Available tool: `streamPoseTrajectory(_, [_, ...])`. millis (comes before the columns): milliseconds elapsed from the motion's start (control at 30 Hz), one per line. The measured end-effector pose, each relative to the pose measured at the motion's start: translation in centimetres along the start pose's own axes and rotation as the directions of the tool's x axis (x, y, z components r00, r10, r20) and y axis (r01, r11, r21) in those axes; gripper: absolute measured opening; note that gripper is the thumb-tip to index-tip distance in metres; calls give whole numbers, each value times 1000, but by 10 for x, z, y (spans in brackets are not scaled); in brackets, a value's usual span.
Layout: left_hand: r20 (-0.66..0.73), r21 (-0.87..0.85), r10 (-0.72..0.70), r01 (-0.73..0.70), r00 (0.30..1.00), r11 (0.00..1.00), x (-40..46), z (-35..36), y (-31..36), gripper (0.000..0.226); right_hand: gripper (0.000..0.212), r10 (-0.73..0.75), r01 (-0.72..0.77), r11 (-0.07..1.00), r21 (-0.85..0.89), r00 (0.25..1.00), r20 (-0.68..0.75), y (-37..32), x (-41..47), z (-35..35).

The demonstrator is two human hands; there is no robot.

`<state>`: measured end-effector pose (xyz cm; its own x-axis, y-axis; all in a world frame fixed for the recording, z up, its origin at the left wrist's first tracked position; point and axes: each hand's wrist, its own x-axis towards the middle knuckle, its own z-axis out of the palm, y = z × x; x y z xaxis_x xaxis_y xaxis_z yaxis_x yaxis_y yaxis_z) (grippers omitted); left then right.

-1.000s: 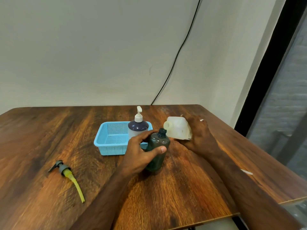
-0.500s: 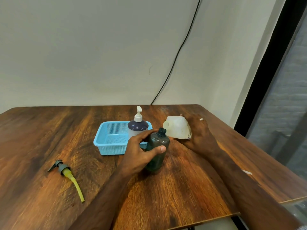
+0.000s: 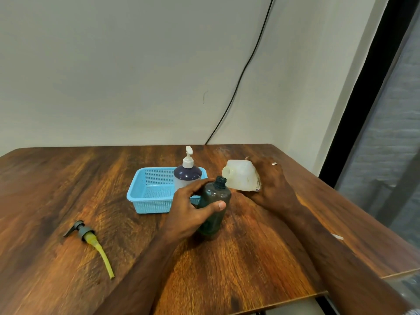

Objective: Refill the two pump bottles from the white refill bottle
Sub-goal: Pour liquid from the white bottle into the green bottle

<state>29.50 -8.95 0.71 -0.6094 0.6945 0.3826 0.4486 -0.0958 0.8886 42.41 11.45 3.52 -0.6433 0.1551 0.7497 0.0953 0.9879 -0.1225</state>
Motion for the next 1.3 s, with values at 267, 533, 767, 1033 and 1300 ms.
streamPoseTrajectory(267, [-4, -17, -7, 7, 1000, 1000, 0, 0, 0, 51, 76, -8, 9, 1000, 24, 1000, -30, -4, 0, -2])
streamPoseTrajectory(533, [-6, -17, 8, -8, 1000, 1000, -1, -1, 1, 49, 73, -30, 30, 999, 23, 1000, -11, -4, 3, -5])
streamPoseTrajectory(767, [-9, -25, 9, -9, 1000, 1000, -1, -1, 1, 48, 75, -25, 25, 999, 26, 1000, 3, -5, 2, -6])
streamPoseTrajectory(1033, [-3, -22, 2, -2, 1000, 1000, -2, -1, 4, 48, 76, -19, 19, 1000, 25, 1000, 10, -7, 2, -7])
streamPoseTrajectory(1300, [-4, -19, 11, -11, 1000, 1000, -3, -2, 7, 46, 76, -14, 14, 1000, 21, 1000, 25, -6, 2, -6])
